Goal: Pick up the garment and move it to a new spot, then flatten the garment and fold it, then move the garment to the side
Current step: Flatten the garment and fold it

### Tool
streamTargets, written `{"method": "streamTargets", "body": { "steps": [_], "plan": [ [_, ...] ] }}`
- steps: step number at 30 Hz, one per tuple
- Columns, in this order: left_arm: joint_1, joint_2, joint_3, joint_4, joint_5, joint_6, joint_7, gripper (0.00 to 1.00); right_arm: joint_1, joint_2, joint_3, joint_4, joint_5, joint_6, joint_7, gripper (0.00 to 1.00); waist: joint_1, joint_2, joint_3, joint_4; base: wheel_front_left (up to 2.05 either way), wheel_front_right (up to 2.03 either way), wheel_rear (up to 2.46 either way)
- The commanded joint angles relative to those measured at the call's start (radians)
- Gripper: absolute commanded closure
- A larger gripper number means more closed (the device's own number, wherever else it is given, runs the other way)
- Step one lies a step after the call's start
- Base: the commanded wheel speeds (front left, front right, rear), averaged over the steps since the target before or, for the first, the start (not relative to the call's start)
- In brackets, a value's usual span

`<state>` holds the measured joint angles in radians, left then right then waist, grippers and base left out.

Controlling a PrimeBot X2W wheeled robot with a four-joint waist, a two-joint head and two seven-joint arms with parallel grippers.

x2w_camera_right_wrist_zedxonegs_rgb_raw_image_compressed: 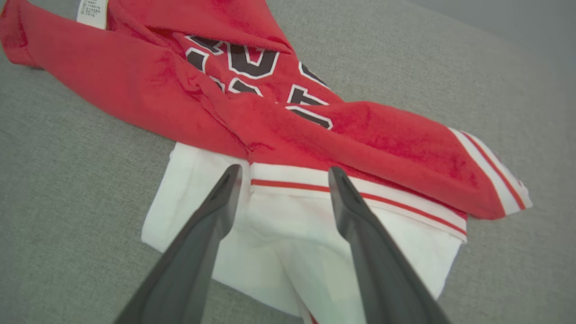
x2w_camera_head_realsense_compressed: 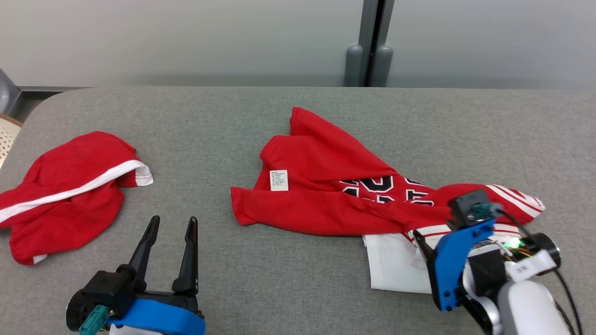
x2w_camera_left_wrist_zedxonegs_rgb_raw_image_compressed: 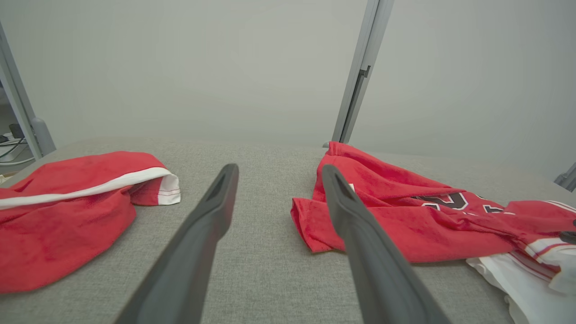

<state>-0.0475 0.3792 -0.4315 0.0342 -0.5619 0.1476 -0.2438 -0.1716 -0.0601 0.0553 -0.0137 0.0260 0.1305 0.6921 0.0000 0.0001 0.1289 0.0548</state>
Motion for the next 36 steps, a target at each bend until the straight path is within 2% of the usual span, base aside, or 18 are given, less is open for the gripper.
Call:
{"method": "streamTargets", "body": {
  "steps": [1, 7, 12, 14, 15, 19, 23, 29, 30, 36],
  "plan": [
    [-0.013, -0.001, -0.002, 0.001, 0.003, -0.004, -0.003, 0.0, -0.04, -0.017, 0.03, 0.066, -0.038, 0.0, -0.012, 0.0, 0.0, -0.0001, 0.001, 0.012, 0.0, 0.0, 0.0],
    [-0.015, 0.001, -0.012, -0.001, 0.005, -0.004, 0.002, 0.0, -0.123, -0.036, 0.089, 0.269, -0.137, 0.0, -0.049, 0.0, 0.0, -0.0001, 0.0, 0.042, 0.0, 0.0, 0.0],
    [-0.003, 0.005, -0.012, -0.001, 0.0, 0.001, 0.001, 0.0, -0.164, -0.044, 0.105, 0.388, -0.171, 0.0, -0.073, 0.0, 0.0, -0.0001, -0.004, 0.05, 0.0, 0.0, 0.0],
    [-0.002, 0.006, -0.013, -0.001, -0.002, 0.002, 0.001, 0.0, -0.175, -0.041, 0.102, 0.419, -0.177, 0.0, -0.088, 0.94, 0.0, -0.0001, -0.007, 0.051, 0.0, 0.0, 0.0],
    [-0.001, 0.006, -0.013, -0.001, -0.003, 0.002, 0.001, 0.0, -0.178, -0.037, 0.1, 0.424, -0.173, 0.0, -0.098, 1.0, 0.0, -0.0001, -0.009, 0.051, 0.0, 0.0, 0.0],
    [0.005, 0.009, -0.011, 0.0, -0.006, 0.007, 0.001, 0.0, -0.165, -0.024, 0.096, 0.389, -0.148, 0.0, -0.124, 1.0, 0.0, -0.0001, -0.02, 0.048, 0.0, 0.0, 0.0],
    [0.017, 0.015, -0.007, -0.004, -0.008, 0.012, 0.0, 0.0, -0.106, -0.018, 0.106, 0.259, -0.114, 0.0, -0.105, 1.0, 0.0, -0.0001, -0.034, 0.036, 0.0, 0.0, 0.0],
    [0.032, 0.024, -0.002, -0.02, -0.012, 0.02, 0.001, 0.0, 0.035, -0.055, 0.16, -0.034, -0.047, 0.0, 0.023, 1.0, 0.0, -0.0001, -0.039, 0.011, 0.0, 0.0, 0.0],
    [0.032, 0.024, -0.002, -0.02, -0.012, 0.02, 0.001, 0.0, 0.035, -0.055, 0.16, -0.034, -0.047, 0.0, 0.023, 1.0, 0.0, -0.0001, -0.039, 0.011, 0.0, 0.0, 0.0],
    [0.016, 0.028, -0.001, -0.031, -0.011, 0.026, 0.002, 0.0, 0.2, -0.103, 0.244, -0.266, 0.03, 0.0, 0.188, 1.0, 0.0, -0.0001, -0.024, -0.005, 0.0, 0.0, 0.0]
  ]
}}
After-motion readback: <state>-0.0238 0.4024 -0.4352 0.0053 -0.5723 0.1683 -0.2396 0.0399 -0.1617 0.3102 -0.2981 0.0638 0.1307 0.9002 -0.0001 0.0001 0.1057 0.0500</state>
